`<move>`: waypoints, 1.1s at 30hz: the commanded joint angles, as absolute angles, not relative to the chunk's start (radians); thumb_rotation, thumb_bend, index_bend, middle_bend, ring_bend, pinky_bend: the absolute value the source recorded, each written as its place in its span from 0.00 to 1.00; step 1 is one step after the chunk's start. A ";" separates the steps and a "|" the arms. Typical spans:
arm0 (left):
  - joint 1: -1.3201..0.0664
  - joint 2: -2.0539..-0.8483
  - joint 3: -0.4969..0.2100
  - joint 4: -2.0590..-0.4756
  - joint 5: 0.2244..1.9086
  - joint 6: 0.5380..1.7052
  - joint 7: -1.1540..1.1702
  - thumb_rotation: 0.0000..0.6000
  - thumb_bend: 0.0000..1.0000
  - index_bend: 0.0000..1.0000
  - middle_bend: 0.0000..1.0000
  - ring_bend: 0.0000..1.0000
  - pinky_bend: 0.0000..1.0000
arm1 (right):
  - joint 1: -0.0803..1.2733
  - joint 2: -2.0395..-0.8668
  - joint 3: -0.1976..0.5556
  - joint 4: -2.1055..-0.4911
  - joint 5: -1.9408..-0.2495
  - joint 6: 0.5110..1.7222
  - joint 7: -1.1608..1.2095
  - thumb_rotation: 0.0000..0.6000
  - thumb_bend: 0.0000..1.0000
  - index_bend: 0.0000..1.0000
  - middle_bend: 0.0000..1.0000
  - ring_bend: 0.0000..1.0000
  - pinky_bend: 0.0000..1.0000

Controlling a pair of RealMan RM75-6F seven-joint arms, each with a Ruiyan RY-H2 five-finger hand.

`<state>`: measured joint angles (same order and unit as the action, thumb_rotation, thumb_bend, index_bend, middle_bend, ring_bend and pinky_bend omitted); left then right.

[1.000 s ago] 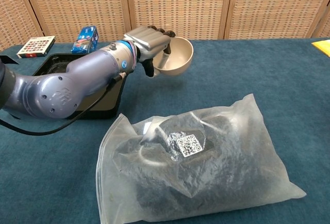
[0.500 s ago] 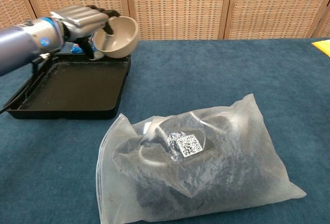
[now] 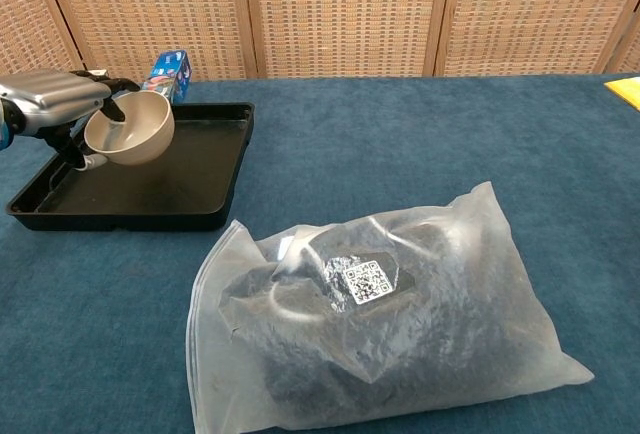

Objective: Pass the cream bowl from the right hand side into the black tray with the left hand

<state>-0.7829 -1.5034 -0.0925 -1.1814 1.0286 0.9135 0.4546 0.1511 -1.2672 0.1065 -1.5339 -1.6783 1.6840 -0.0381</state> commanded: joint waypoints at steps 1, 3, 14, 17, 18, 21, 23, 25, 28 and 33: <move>-0.782 -1.524 -0.096 -1.156 1.035 0.904 0.443 1.00 0.42 0.64 0.00 0.00 0.00 | 0.151 -1.268 0.107 -1.532 -1.679 1.684 -0.037 1.00 0.20 0.01 0.00 0.00 0.14; -0.785 -1.535 -0.101 -1.143 1.032 0.895 0.442 1.00 0.42 0.58 0.00 0.00 0.00 | 0.151 -1.268 0.108 -1.531 -1.678 1.683 -0.036 1.00 0.20 0.01 0.00 0.00 0.14; -0.801 -1.593 -0.135 -1.096 0.995 0.896 0.492 1.00 0.33 0.11 0.00 0.00 0.00 | 0.149 -1.268 0.112 -1.524 -1.674 1.684 -0.027 1.00 0.20 0.01 0.00 0.00 0.14; -0.791 -1.578 -0.148 -1.127 1.005 0.924 0.475 1.00 0.33 0.07 0.00 0.00 0.00 | 0.149 -1.269 0.113 -1.521 -1.675 1.685 -0.024 1.00 0.20 0.01 0.00 0.00 0.14; -0.775 -1.556 -0.169 -1.173 1.023 0.976 0.438 1.00 0.33 0.06 0.00 0.00 0.00 | 0.149 -1.269 0.113 -1.519 -1.676 1.685 -0.022 1.00 0.20 0.01 0.00 0.00 0.14; -0.720 -1.487 -0.190 -1.308 1.079 1.089 0.356 1.00 0.31 0.04 0.00 0.00 0.00 | 0.149 -1.270 0.112 -1.518 -1.677 1.683 -0.022 1.00 0.20 0.01 0.00 0.00 0.14; -0.673 -1.429 -0.195 -1.418 1.108 1.166 0.324 1.00 0.30 0.03 0.00 0.00 0.00 | 0.149 -1.271 0.112 -1.519 -1.677 1.681 -0.023 1.00 0.20 0.01 0.00 0.00 0.14; -0.619 -1.373 -0.188 -1.531 1.140 1.251 0.312 1.00 0.28 0.01 0.00 0.00 0.00 | 0.149 -1.270 0.111 -1.519 -1.678 1.681 -0.025 1.00 0.20 0.01 0.00 0.00 0.14; -0.549 -1.307 -0.154 -1.650 1.191 1.345 0.325 1.00 0.26 0.00 0.00 0.00 0.00 | 0.148 -1.270 0.110 -1.522 -1.683 1.682 -0.030 1.00 0.20 0.01 0.00 0.00 0.14; -0.431 -1.252 -0.086 -1.754 1.268 1.506 0.383 1.00 0.20 0.00 0.00 0.00 0.00 | 0.146 -1.268 0.103 -1.529 -1.699 1.685 -0.057 1.00 0.20 0.01 0.00 0.00 0.12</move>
<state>-0.5141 -1.3053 -0.1310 -1.6836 1.2057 1.4101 0.3600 0.1466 -1.2686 0.1050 -1.5272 -1.6949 1.6845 -0.0514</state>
